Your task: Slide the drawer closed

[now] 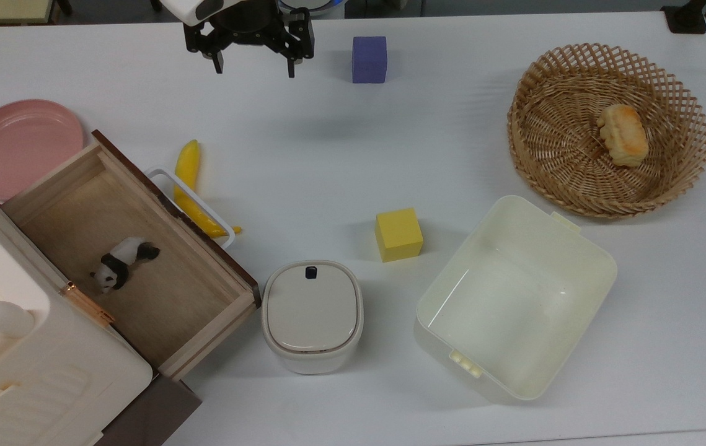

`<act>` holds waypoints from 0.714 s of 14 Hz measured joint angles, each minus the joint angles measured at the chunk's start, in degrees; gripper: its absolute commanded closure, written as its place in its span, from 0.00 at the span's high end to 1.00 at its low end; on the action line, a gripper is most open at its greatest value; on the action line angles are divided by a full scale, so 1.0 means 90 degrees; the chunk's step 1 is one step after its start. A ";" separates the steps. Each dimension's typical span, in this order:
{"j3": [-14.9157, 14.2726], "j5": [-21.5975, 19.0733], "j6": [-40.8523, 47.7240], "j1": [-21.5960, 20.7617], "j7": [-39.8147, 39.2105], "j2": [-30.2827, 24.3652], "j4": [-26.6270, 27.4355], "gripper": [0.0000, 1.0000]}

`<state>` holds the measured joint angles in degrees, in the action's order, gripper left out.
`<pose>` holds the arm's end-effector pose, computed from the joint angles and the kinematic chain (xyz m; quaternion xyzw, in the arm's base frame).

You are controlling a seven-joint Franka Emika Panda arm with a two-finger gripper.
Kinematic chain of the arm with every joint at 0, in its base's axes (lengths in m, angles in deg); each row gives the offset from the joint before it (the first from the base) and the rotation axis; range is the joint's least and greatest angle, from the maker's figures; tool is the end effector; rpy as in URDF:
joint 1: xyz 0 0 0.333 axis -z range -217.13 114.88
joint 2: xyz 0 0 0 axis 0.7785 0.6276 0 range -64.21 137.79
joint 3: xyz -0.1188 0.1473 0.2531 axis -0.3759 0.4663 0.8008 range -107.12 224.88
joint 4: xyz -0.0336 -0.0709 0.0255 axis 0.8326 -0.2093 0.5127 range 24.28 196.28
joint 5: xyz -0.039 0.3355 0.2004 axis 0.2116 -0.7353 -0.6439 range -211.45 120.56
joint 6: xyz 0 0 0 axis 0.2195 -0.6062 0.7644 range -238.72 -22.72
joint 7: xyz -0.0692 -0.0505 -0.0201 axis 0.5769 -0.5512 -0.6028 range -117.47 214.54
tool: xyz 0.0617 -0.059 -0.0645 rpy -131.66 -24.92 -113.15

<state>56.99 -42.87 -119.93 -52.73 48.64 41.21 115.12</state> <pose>0.5811 -0.0066 0.5499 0.9994 -0.0004 -0.0266 0.0235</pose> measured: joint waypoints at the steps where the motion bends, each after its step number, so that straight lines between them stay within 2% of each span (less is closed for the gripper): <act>1: 0.0000 0.0000 0.0000 0.0000 0.0000 0.0000 -0.0004 1.00; 4: -0.0008 0.0000 0.0000 0.0018 0.0000 0.0000 -0.0036 0.99; 6: -0.0012 0.0000 0.0000 0.0072 0.0000 0.0000 -0.0074 0.90; 7: -0.0012 0.0000 0.0000 0.0087 -0.0001 0.0000 -0.0086 0.82; 10: -0.0012 0.0000 0.0000 0.0088 -0.0001 0.0000 -0.0091 0.41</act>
<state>56.89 -42.87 -119.93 -51.94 48.64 41.21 114.30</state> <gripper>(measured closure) 0.172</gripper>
